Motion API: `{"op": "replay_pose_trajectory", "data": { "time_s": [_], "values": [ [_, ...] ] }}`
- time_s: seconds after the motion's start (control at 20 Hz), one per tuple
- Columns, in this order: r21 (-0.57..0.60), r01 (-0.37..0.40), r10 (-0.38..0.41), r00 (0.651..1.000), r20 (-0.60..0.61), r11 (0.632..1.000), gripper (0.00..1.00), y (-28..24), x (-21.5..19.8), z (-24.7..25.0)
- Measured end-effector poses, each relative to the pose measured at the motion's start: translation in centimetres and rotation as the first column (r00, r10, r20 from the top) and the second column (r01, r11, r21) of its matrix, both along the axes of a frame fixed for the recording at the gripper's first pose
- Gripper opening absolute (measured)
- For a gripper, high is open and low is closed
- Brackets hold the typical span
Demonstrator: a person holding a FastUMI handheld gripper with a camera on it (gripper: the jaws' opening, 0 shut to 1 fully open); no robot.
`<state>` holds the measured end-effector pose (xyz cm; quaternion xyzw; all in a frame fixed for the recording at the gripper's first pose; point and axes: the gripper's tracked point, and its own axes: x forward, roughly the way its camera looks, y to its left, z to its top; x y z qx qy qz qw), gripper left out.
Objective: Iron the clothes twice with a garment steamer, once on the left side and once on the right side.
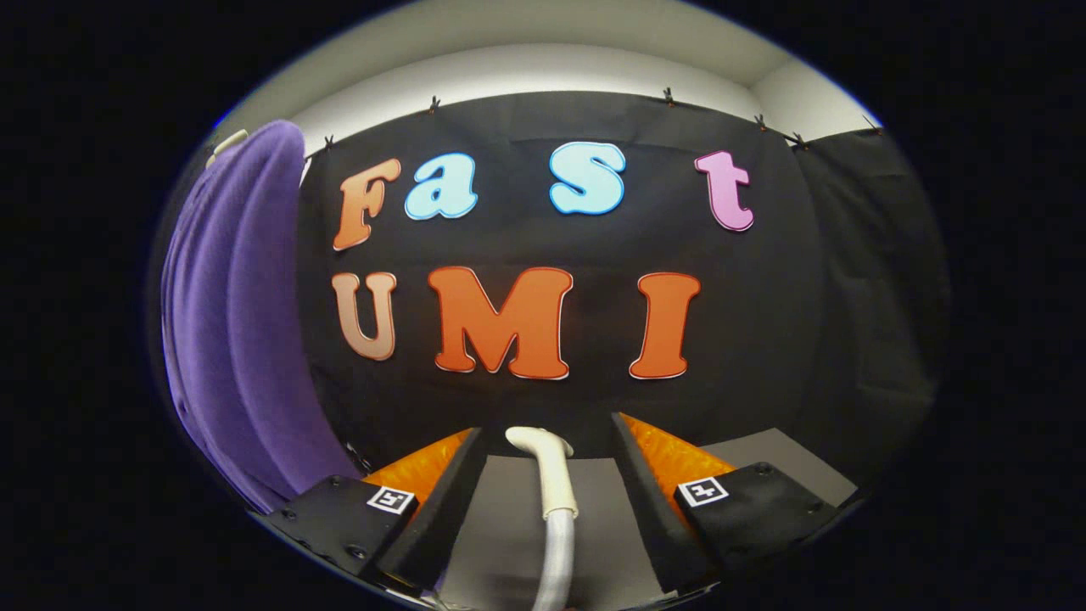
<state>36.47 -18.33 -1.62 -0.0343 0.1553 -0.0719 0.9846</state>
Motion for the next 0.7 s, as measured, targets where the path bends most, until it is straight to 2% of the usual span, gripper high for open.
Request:
{"op": "replay_pose_trajectory", "data": {
  "time_s": [0.25,0.4,0.55,0.7],
  "values": [
    [0.071,-0.047,0.061,0.979,-0.196,0.996,0.98,0.4,2.8,-6.9],
    [0.112,-0.037,0.068,0.955,-0.29,0.993,0.98,-0.2,3.7,-10.4],
    [0.167,0.005,0.061,0.922,-0.384,0.986,0.98,-1.2,4.1,-13.3],
    [0.228,0.0,0.101,0.898,-0.429,0.974,0.95,-0.6,4.0,-14.6]
  ]
}}
